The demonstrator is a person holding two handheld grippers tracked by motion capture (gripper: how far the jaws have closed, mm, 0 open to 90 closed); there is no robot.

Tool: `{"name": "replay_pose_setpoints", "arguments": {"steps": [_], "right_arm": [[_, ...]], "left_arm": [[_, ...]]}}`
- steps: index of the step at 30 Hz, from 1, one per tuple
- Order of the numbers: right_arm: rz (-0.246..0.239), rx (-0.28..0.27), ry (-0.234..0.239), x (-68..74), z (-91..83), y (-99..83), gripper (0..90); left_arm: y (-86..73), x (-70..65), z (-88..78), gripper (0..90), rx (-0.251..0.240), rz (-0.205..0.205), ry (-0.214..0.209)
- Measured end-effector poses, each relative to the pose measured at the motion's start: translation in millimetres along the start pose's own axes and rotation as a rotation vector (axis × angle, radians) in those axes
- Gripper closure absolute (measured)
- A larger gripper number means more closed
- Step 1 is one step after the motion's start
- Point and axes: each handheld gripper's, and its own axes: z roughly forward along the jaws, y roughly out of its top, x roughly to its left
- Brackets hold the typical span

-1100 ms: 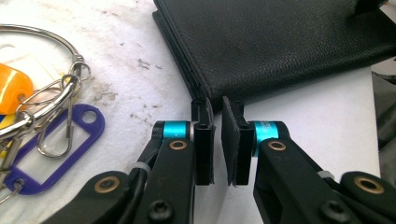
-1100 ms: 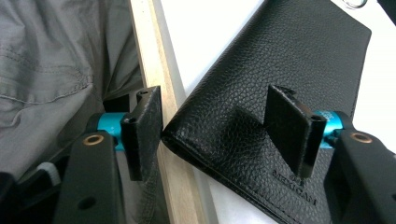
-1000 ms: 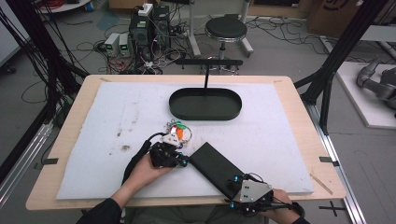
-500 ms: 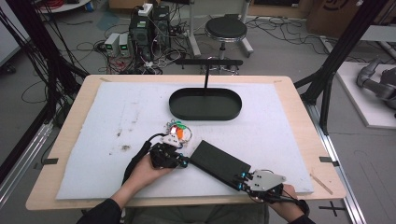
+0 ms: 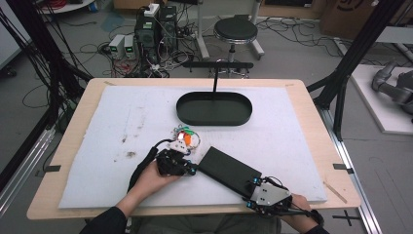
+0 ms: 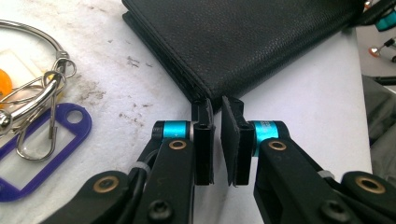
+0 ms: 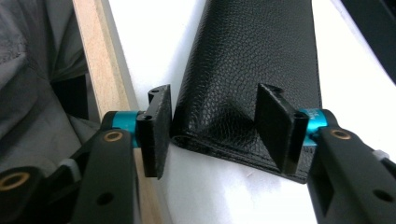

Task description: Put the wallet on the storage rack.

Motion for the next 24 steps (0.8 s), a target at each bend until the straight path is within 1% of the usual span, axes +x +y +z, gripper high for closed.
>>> {"name": "replay_pose_setpoints", "arguments": {"steps": [2, 4, 5, 8, 11, 12, 13, 15, 16, 17, 18, 20, 22, 23, 24], "right_arm": [[-0.010, 0.006, -0.009, -0.9, -0.4, 0.5, 55.5], [-0.021, 0.017, -0.038, -2.0, -2.2, 0.4, 66.8], [-0.014, 0.019, -0.053, -3.7, -3.5, 0.0, 71.9], [0.020, 0.023, -0.073, -10.9, -5.2, -2.0, 78.3], [0.054, 0.002, -0.069, -17.4, -7.2, -0.5, 81.2], [0.075, -0.009, -0.067, -19.5, -8.2, 0.4, 81.5], [0.097, -0.027, -0.054, -22.6, -9.5, 0.6, 81.7], [0.158, -0.080, -0.027, -30.0, -13.5, -0.1, 82.2], [0.178, -0.098, -0.018, -32.9, -15.3, -0.3, 82.4], [0.209, -0.130, 0.004, -37.5, -18.1, -0.5, 82.6], [0.229, -0.155, 0.022, -40.4, -20.1, -0.5, 82.7], [0.250, -0.189, 0.055, -44.9, -22.5, 0.3, 82.9], [0.265, -0.234, 0.107, -50.3, -24.1, 1.9, 82.9], [0.276, -0.254, 0.140, -53.2, -24.4, 2.6, 82.8], [0.283, -0.272, 0.157, -55.5, -24.7, 3.4, 82.9]], "left_arm": [[0.0, -0.3, -0.2, 83.0, 0.003, 0.002, 0.000], [0.2, -0.7, 0.0, 82.9, 0.007, 0.004, 0.000], [0.2, -0.8, 0.5, 82.9, 0.007, 0.007, -0.001], [0.8, -2.2, 1.6, 81.5, 0.000, 0.014, 0.002], [1.4, -2.7, -0.7, 74.6, -0.022, 0.011, 0.015], [1.5, -2.8, -2.3, 72.6, -0.034, 0.014, 0.022], [1.7, -2.6, -4.2, 69.8, -0.041, 0.018, 0.034], [1.6, -2.6, -7.3, 64.4, -0.059, 0.026, 0.047], [1.4, -3.3, -9.8, 63.8, -0.073, 0.036, 0.055], [1.2, -4.0, -12.0, 63.7, -0.087, 0.049, 0.059], [1.1, -4.8, -13.9, 62.8, -0.099, 0.060, 0.067], [0.6, -6.8, -20.3, 61.2, -0.143, 0.096, 0.087], [0.3, -8.8, -26.1, 58.8, -0.185, 0.139, 0.098], [0.2, -9.9, -28.0, 57.2, -0.201, 0.161, 0.095], [0.1, -11.2, -29.6, 54.7, -0.210, 0.184, 0.095]]}}
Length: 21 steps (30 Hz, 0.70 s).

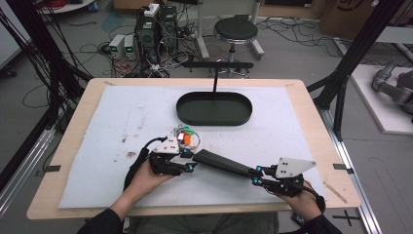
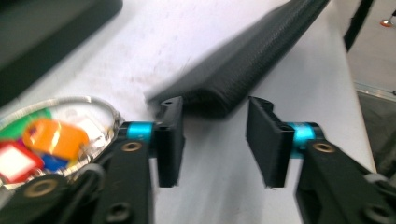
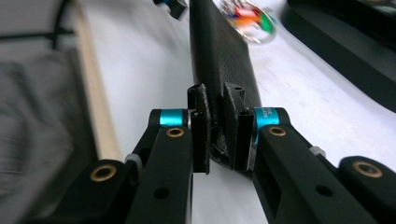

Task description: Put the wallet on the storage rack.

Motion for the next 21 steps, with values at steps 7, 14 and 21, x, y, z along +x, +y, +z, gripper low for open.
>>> {"name": "replay_pose_setpoints", "arguments": {"steps": [7, 14, 21], "right_arm": [[0.081, -0.043, 0.095, -16.9, 1.0, 0.6, 82.6], [0.140, -0.068, 0.058, -24.6, -0.7, 0.8, 80.1], [0.204, -0.024, -0.024, -32.8, 1.6, -4.4, 45.2]], "left_arm": [[3.2, -6.6, 0.2, 48.0, -0.034, 0.118, 0.014], [2.2, 0.7, 1.0, 68.8, -0.061, 0.136, 0.050], [8.4, 3.7, 2.9, 74.4, -0.062, 0.019, 0.030]]}}
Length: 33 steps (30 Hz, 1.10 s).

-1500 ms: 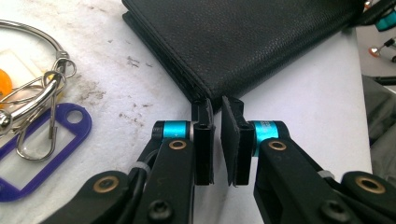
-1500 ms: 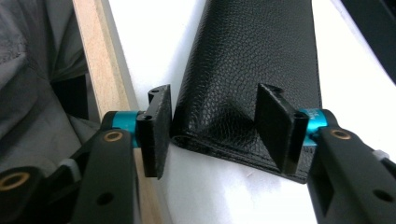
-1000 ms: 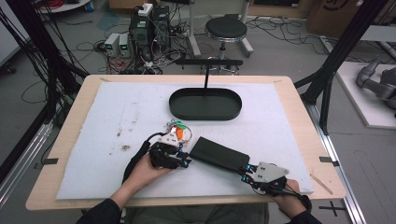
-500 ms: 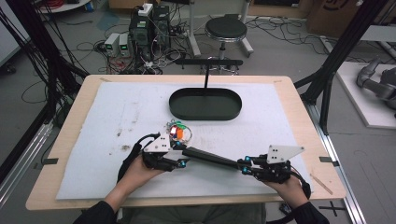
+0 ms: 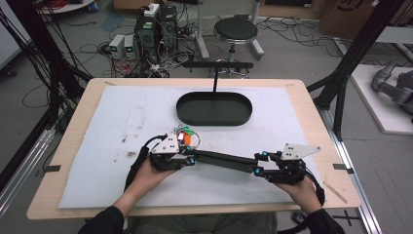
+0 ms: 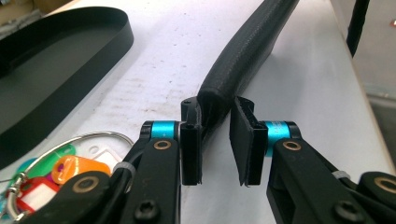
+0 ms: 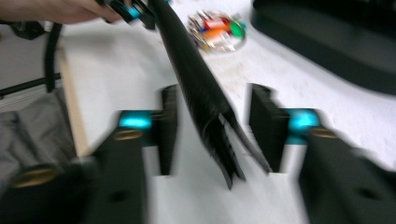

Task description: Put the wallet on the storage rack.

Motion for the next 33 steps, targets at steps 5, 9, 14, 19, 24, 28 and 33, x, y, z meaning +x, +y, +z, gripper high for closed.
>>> {"name": "replay_pose_setpoints", "arguments": {"steps": [5, 9, 14, 19, 24, 28, 33], "right_arm": [[0.005, 0.045, -0.019, -5.2, 10.6, -1.8, 45.8], [-0.012, 0.051, 0.000, -14.2, 18.1, 3.6, 60.4], [-0.002, 0.053, 0.097, -27.4, 22.3, 6.2, 71.7], [0.021, 0.046, 0.187, -35.9, 27.9, 10.2, 75.8], [0.008, 0.036, 0.212, -40.1, 28.8, 17.1, 76.5], [0.000, 0.014, 0.203, -42.9, 27.1, 24.0, 76.7], [-0.011, -0.037, 0.178, -50.6, 21.3, 39.5, 77.0]], "left_arm": [[0.8, 2.2, 0.6, 74.8, -0.003, -0.066, -0.031], [0.7, 2.0, -1.9, 75.0, 0.006, -0.089, -0.045], [-1.2, 3.8, -6.6, 71.8, 0.008, -0.088, -0.044], [-5.0, 12.8, -6.5, 47.0, 0.043, -0.117, -0.023], [-5.7, 18.9, -13.3, 40.5, 0.039, -0.134, -0.007], [-4.3, 21.4, -22.7, 40.0, 0.010, -0.138, 0.008], [-6.1, 22.9, -33.3, 40.0, 0.012, -0.145, 0.028]]}}
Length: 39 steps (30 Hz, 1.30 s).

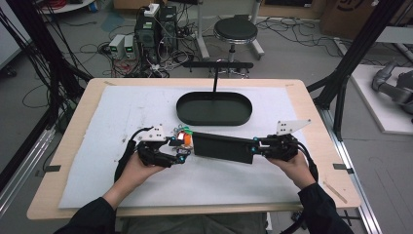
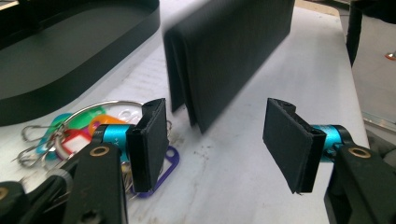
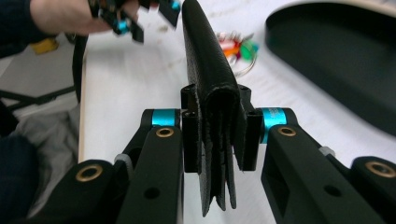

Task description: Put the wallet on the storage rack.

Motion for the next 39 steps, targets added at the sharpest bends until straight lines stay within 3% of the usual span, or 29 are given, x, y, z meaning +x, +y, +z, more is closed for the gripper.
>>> {"name": "replay_pose_setpoints", "arguments": {"steps": [7, 13, 17, 24, 39], "right_arm": [[-0.025, -0.043, -0.071, -9.8, -2.7, 23.7, 77.1], [-0.017, -0.087, -0.135, -27.7, 3.1, 39.9, 77.1], [-0.021, -0.080, -0.187, -41.1, 11.6, 49.6, 77.1], [-0.027, -0.070, -0.232, -59.3, 29.6, 61.3, 77.2], [-0.037, -0.037, -0.289, -83.1, 69.8, 73.5, 77.2]], "left_arm": [[-1.8, -1.8, -15.3, 40.0, -0.018, -0.001, 0.034], [-0.3, -5.7, -27.6, 38.5, -0.045, 0.015, 0.055], [-0.7, -6.9, -35.0, 36.4, -0.061, 0.015, 0.066], [-5.4, -7.2, -46.3, 34.9, -0.079, 0.013, 0.082], [-13.3, -5.4, -61.8, 33.6, -0.106, 0.008, 0.115]]}}
